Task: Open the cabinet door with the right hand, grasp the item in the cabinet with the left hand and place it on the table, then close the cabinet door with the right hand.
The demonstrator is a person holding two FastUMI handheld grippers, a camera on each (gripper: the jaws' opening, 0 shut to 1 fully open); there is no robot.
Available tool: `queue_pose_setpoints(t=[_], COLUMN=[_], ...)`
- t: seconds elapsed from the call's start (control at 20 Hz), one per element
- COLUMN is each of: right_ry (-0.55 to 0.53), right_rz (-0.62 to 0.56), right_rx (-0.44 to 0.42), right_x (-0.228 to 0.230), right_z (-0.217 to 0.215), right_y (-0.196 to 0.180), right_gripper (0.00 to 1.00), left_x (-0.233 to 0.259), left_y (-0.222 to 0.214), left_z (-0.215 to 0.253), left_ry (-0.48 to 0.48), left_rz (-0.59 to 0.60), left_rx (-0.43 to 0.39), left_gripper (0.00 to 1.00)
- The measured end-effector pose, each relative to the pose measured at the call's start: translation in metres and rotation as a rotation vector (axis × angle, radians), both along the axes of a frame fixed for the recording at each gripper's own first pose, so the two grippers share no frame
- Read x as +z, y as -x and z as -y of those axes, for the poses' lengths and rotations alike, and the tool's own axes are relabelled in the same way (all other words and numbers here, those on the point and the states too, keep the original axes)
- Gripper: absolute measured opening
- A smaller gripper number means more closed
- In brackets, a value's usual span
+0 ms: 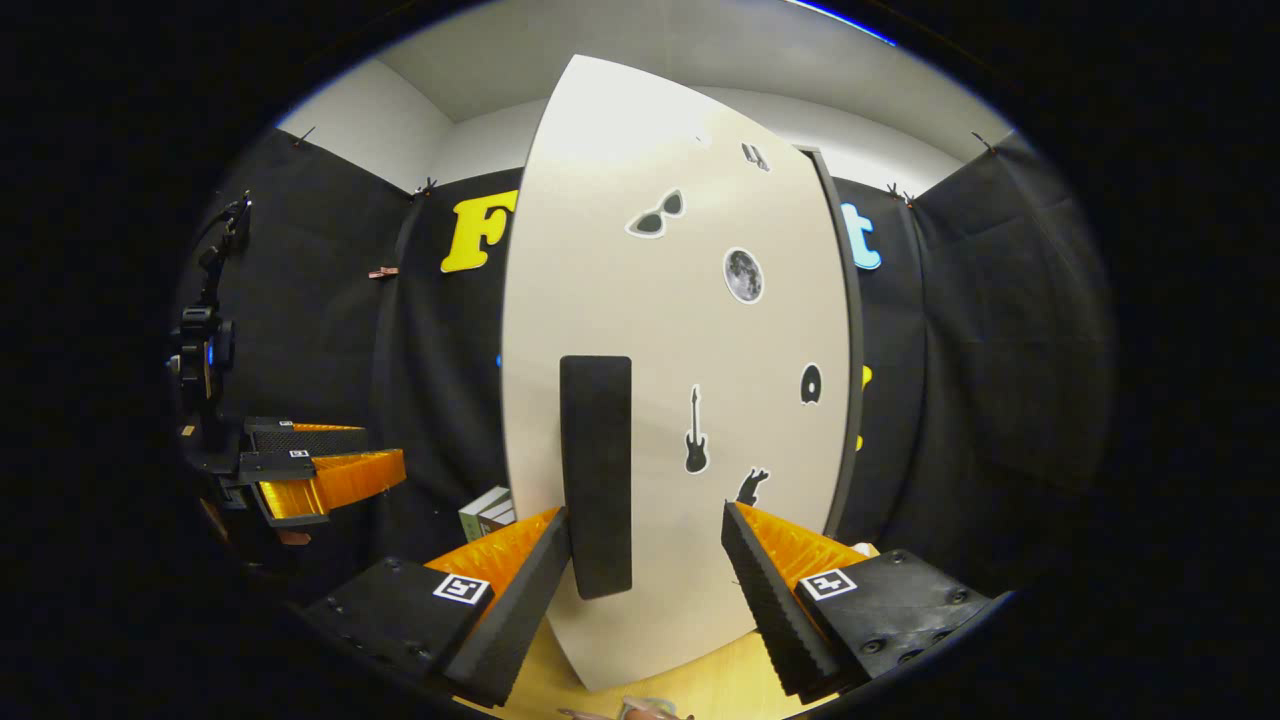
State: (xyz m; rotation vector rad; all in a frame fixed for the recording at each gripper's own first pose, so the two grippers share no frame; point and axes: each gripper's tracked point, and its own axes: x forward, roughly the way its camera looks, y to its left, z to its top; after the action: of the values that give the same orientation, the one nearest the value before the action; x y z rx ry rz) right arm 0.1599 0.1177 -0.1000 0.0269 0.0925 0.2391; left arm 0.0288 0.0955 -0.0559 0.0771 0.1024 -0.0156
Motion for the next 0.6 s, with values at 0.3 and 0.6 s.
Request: queue_pose_setpoints(t=[0.3,0.6], right_ry=[0.069,0.122], right_rz=[0.046,0.067], right_rx=[0.025,-0.062], right_x=[0.013,0.018], right_z=[0.026,0.089], right_y=[0.015,0.017], right_gripper=[0.97,0.97], left_x=[-0.007,0.008], left_y=[0.013,-0.016], left_z=[0.026,0.094], left_ry=[0.067,0.108], left_rz=[0.007,0.038], left_rx=[0.013,-0.015], left_gripper=[0.94,0.94])
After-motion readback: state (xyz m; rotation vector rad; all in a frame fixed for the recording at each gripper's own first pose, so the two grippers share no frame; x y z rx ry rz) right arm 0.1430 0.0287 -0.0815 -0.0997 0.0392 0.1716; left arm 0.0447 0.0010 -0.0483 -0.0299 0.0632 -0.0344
